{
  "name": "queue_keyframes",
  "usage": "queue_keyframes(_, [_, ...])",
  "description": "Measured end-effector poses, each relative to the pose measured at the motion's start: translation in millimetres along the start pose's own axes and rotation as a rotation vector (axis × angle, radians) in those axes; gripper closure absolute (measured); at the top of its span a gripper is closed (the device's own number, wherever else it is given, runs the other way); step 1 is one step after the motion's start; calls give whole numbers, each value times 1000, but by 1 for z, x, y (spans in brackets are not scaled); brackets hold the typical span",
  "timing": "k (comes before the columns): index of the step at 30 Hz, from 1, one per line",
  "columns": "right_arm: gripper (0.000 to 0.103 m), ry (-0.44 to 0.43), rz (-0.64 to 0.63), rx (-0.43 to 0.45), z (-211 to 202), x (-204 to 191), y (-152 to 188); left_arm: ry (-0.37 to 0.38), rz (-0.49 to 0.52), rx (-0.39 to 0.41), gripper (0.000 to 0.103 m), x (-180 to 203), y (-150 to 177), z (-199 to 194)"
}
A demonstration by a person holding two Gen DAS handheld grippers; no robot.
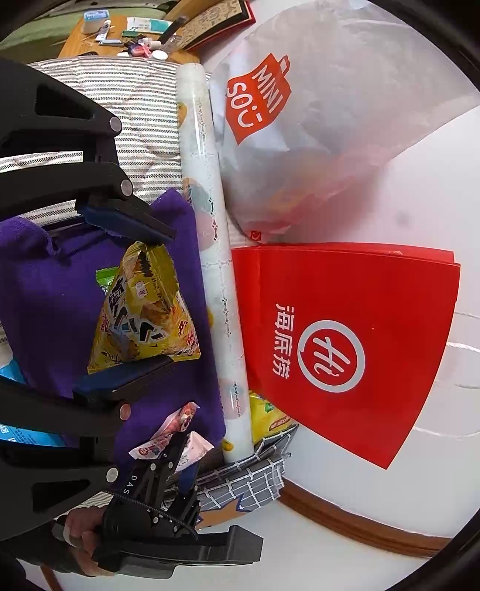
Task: Organize snacks
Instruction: 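Open both tools to drop the biscuit packet and chip bag onto the towel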
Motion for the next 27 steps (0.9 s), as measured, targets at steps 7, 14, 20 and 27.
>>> queue_keyframes(7, [67, -5, -15, -15, 3, -4, 2, -2, 7, -6, 42, 2, 1, 2])
queue_keyframes(14, [57, -6, -1, 6, -6, -3, -1, -5, 7, -9, 42, 0, 1, 4])
queue_keyframes(20, [55, -28, 35, 44, -21, 1, -6, -5, 18, -18, 42, 3, 2, 5])
queue_keyframes(27, [51, -23, 45, 92, -41, 4, -11, -67, 79, -90, 42, 9, 14, 23])
Point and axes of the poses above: each gripper's, at about its wrist camera, not at the fingertips, and z roughly the way its jaws point, x to its right, y to its underside, the point moved 7 cm from there along z, roughly the way its jaws point, and after that the axes turned 4 degrees about -z, right-handed, at the moved point
